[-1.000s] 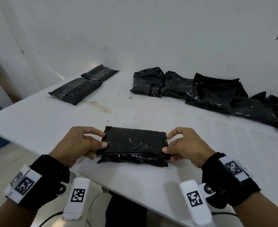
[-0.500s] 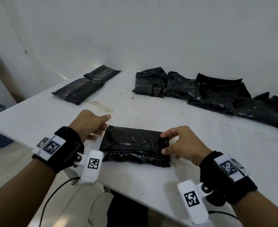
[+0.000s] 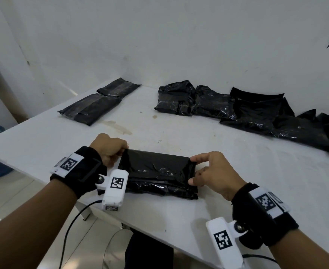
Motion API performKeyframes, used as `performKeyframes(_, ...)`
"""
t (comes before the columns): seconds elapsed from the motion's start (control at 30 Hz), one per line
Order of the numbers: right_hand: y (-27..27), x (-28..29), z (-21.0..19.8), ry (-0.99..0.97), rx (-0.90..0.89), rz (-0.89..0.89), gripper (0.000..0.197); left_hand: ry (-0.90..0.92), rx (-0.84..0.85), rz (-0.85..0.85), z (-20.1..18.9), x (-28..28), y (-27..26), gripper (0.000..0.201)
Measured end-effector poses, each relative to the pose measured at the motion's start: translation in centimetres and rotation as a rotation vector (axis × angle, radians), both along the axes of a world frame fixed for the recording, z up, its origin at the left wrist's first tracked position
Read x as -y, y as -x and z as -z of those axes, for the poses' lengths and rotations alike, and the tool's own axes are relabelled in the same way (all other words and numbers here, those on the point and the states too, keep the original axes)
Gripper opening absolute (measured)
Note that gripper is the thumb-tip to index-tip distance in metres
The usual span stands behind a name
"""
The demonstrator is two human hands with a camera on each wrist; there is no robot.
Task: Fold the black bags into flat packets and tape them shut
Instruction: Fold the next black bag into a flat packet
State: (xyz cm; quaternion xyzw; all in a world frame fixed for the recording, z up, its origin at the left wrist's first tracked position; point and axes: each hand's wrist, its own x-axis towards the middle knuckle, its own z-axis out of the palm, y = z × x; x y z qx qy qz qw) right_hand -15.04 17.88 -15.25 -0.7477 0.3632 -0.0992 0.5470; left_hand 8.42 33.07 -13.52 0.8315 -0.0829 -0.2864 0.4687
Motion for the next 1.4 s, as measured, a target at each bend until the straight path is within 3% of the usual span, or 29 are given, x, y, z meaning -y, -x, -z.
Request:
performKeyframes(0.27,0.1,0.0,0.2,-0.050,-0.003,-0.010,0.061,-0.046,0.090,0.048,0.6,-0.6,0.0,0.034)
performKeyframes(0.33,0.0,0.1,0.3,-0.065,-0.004,-0.014,0.062,-0.091,0.252,0.076,0.9,-1.1,0.0,0.041)
performKeyframes(0.4,-0.1,0.1,0.3,-0.075,-0.007,-0.014,0.063,-0.125,0.549,0.128,0.8,-1.6,0.3,0.036)
performKeyframes(0.5,-0.1,0.2,0.3,-0.078,-0.007,-0.008,0.063,-0.001,0.837,0.404,-0.2,-2.0,2.1,0.024)
performKeyframes(0.6,0.0,0.2,0.2,-0.086,-0.005,-0.015,0.062,-0.090,0.851,0.802,0.6,-2.0,3.2,0.056)
performKeyframes(0.7,0.0,0.3,0.2,-0.070,-0.011,-0.021,0.063,-0.144,0.815,0.956,1.6,-2.4,3.1,0.077)
performKeyframes(0.9,0.3,0.2,0.1,-0.045,-0.036,-0.028,0.063,0.016,0.855,0.968,1.5,-4.2,3.5,0.059)
performKeyframes(1.0,0.2,-0.6,-0.7,0.143,-0.153,-0.080,0.068,0.050,0.835,0.996,2.3,-4.7,4.0,0.046)
performKeyframes(1.07,0.2,-1.4,-1.6,0.405,-0.288,-0.135,0.074,0.069,0.837,0.977,2.6,-4.8,4.3,0.044)
performKeyframes(1.13,0.2,-2.7,-2.9,0.653,-0.308,-0.179,0.072,0.077,0.850,0.956,2.7,-4.9,4.5,0.044)
performKeyframes(1.23,-0.4,-4.8,-4.6,0.863,-0.223,-0.345,0.051,0.084,0.853,0.935,2.9,-4.9,4.5,0.043)
performKeyframes(1.3,-1.0,-6.0,-4.9,0.947,-0.280,-0.487,0.036,0.090,0.867,0.915,3.0,-5.0,4.6,0.040)
performKeyframes(1.4,-1.9,-6.9,-4.2,0.976,-0.356,-0.551,0.026,0.096,0.892,0.883,3.2,-5.3,4.8,0.038)
